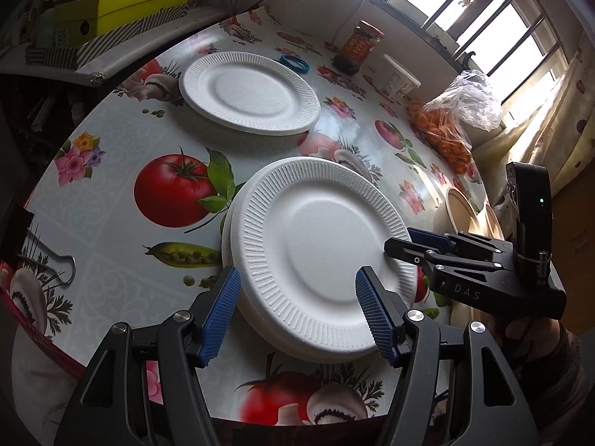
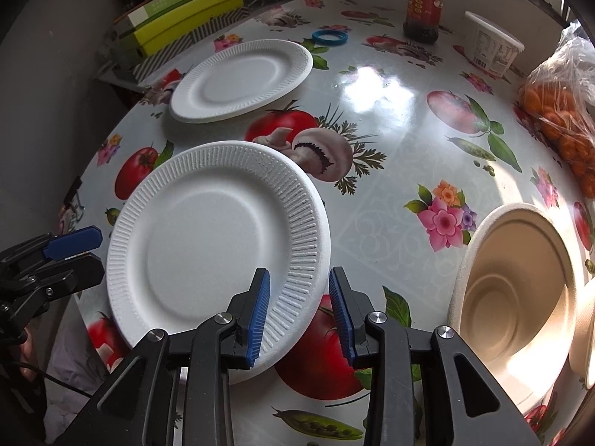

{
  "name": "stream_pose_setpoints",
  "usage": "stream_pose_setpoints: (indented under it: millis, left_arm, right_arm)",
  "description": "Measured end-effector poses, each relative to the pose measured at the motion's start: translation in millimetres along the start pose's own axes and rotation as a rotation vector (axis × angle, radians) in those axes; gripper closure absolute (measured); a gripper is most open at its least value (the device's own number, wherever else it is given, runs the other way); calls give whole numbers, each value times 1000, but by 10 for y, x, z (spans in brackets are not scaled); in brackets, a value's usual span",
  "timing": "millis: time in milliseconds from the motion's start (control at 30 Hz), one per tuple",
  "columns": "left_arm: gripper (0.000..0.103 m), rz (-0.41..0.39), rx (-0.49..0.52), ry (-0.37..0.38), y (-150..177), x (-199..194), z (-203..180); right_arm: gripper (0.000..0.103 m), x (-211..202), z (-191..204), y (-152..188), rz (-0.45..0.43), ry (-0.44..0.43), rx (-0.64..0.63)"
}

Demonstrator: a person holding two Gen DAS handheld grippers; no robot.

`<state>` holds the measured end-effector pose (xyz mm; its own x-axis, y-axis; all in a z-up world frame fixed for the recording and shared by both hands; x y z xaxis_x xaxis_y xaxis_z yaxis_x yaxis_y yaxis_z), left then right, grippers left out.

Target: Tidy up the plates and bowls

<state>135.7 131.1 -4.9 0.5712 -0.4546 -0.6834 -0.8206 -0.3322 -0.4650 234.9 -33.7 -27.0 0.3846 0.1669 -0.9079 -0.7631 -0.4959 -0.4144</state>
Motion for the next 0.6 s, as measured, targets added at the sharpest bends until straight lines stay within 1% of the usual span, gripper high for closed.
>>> stream_pose_setpoints:
  millis: [100, 133, 167, 233, 300, 600]
  left_arm:
    - [38, -9, 6, -12, 3, -27, 16]
    - [38, -13, 6, -14, 1, -38, 22]
    - [38, -17, 5, -16, -3, -49, 31]
    - [38, -29, 1, -25, -12, -72, 53]
    - [38, -37, -12, -19, -17, -89, 89]
    - [38, -35, -70, -11, -6, -82, 240]
  right_arm:
    - [56, 9, -13, 2, 6, -3, 5]
    - [51, 12, -17, 2, 7, -4, 6]
    - [48, 12, -21, 1, 8, -8, 9]
    - [48, 10, -28, 1, 7, -13, 17]
    - [48, 10, -31, -1, 5, -15, 26]
    - [48, 23, 61, -4, 16, -39, 30]
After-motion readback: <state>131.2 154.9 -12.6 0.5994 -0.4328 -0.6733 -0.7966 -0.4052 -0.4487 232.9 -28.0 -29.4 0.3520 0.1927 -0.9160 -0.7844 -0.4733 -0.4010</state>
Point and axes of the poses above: each gripper's, at about its wrist camera, not at the fingertips, and x roughly the way its jaws point, z to its left, y to its underside, the point moved 2 cm from there along x, roughly the way its jaws point, and after that the axes turned 11 degrees about y, right-handed, at the moved point
